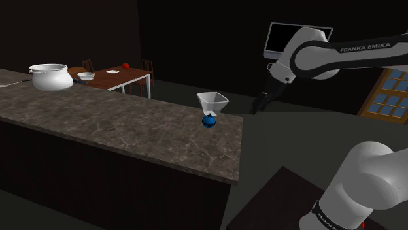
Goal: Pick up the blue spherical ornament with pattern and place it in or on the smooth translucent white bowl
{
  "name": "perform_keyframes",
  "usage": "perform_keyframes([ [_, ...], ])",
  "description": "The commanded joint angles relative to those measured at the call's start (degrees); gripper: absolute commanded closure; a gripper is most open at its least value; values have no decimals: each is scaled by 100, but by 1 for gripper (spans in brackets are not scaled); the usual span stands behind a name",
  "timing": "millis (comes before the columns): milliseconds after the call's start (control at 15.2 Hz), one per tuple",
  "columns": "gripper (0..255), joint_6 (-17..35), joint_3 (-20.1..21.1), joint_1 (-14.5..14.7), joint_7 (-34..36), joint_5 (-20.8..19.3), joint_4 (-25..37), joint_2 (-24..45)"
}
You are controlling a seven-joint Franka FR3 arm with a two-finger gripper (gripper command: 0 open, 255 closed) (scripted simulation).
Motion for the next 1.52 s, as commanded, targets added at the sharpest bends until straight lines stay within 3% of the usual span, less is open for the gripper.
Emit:
perform_keyframes([
  [0,0,663,-110,39,-194,12,-221,202],
  [264,0,2046,-406,245,-649,157,-457,943],
  [462,0,3068,-745,571,-1116,434,-473,1641],
  [660,0,4016,-1316,1212,-1828,1027,-339,2404],
  [792,0,4561,-1971,1991,-2605,1798,-147,2917],
  [924,0,4963,-3047,3290,-3918,3218,186,3431],
  [990,0,5045,-3807,4188,-4899,4317,449,3718],
  [1056,0,4951,-4564,5048,-6100,5696,800,4102],
  [1122,0,4651,-4907,5390,-7187,6995,1165,4608],
  [1188,0,4346,-4780,5203,-7908,7878,1462,5064],
  [1254,0,4134,-4441,4804,-8412,8476,1715,5405],
  [1452,0,3537,-4124,4284,-9402,9735,2386,6331],
])
